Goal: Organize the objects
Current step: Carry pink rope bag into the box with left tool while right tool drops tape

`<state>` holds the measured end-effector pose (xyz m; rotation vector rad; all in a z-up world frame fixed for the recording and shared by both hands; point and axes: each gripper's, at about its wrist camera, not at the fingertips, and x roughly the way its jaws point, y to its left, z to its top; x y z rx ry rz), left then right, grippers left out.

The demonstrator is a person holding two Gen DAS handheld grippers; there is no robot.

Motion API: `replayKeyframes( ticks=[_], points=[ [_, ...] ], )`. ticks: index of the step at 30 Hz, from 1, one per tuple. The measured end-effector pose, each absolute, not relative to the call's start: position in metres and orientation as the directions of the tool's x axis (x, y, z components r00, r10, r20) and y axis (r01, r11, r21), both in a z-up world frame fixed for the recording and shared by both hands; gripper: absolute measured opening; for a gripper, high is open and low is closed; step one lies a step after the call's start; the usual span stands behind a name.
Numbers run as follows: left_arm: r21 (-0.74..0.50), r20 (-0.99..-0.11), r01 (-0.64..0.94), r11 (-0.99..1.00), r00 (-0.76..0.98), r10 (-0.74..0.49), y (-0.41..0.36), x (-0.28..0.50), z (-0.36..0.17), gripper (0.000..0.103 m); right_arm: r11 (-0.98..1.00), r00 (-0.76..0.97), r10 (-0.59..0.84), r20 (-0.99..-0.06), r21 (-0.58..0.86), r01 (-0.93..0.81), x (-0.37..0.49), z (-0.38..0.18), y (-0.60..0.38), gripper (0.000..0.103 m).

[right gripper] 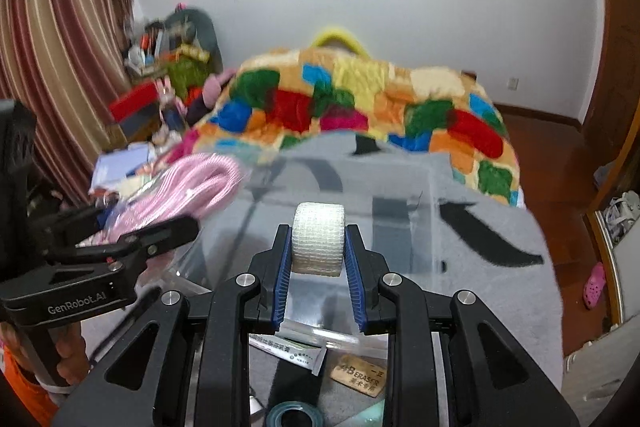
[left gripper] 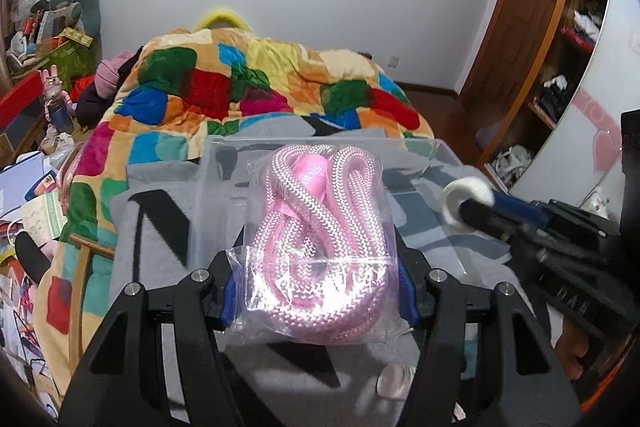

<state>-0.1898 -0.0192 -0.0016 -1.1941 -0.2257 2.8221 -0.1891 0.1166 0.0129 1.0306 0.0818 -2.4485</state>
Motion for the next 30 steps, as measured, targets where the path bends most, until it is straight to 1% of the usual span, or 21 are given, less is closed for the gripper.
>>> replayKeyframes(
  ticks=[5,10,15,19,21,22,23,26,27,29,30],
  points=[
    [-0.132,-0.736,-0.012,-0.991,-0.669,0.106,-0.011,-0.206,-0.013,0.06,-0.884,-0.56,-0.387,-0.732,0.123,0.45,-0.204,-0.004,0.11,0.023],
    [-0.146,-0.758,-0.02,-0.989,-0.64,0.124,-0.01,-0.216,-0.024,0.06,-0.889,-0.53,-0.371,-0.763,0.125,0.441,-0.215,-0.014,0.109,0.023],
    [-0.127,-0.782,-0.026,-0.992,-0.613,0.116,-0.007,-0.221,-0.028,0.06,-0.884,-0.497,-0.338,-0.799,0.087,0.46,-0.223,-0.02,0.101,0.023],
    [-0.141,-0.802,-0.027,-0.99,-0.584,0.13,-0.007,-0.223,-0.032,0.061,-0.882,-0.492,-0.325,-0.808,0.071,0.466,-0.224,-0.02,0.098,0.024],
    [-0.144,-0.796,-0.032,-0.989,-0.59,0.135,-0.006,-0.22,-0.03,0.061,-0.881,-0.493,-0.328,-0.805,0.072,0.468,-0.222,-0.018,0.1,0.024],
    [-0.141,-0.793,-0.035,-0.989,-0.595,0.134,-0.006,-0.217,-0.027,0.061,-0.881,-0.495,-0.329,-0.804,0.073,0.468,-0.22,-0.017,0.101,0.026],
    [-0.139,-0.787,-0.041,-0.989,-0.601,0.136,-0.005,-0.215,-0.023,0.061,-0.881,-0.496,-0.332,-0.803,0.076,0.468,-0.219,-0.016,0.103,0.032],
    [-0.114,-0.769,-0.052,-0.992,-0.628,0.121,-0.003,-0.205,-0.009,0.063,-0.881,-0.511,-0.346,-0.787,0.086,0.465,-0.212,-0.011,0.109,0.043],
    [-0.102,-0.761,-0.054,-0.993,-0.639,0.113,-0.002,-0.201,-0.003,0.064,-0.881,-0.518,-0.352,-0.78,0.089,0.465,-0.209,-0.008,0.111,0.044],
    [-0.088,-0.746,-0.054,-0.995,-0.658,0.102,-0.001,-0.194,0.005,0.071,-0.878,-0.527,-0.368,-0.766,0.1,0.468,-0.201,-0.001,0.116,0.046],
    [-0.082,-0.736,-0.054,-0.995,-0.67,0.097,-0.001,-0.19,0.01,0.073,-0.875,-0.529,-0.381,-0.758,0.11,0.471,-0.197,0.003,0.119,0.047]
  ],
)
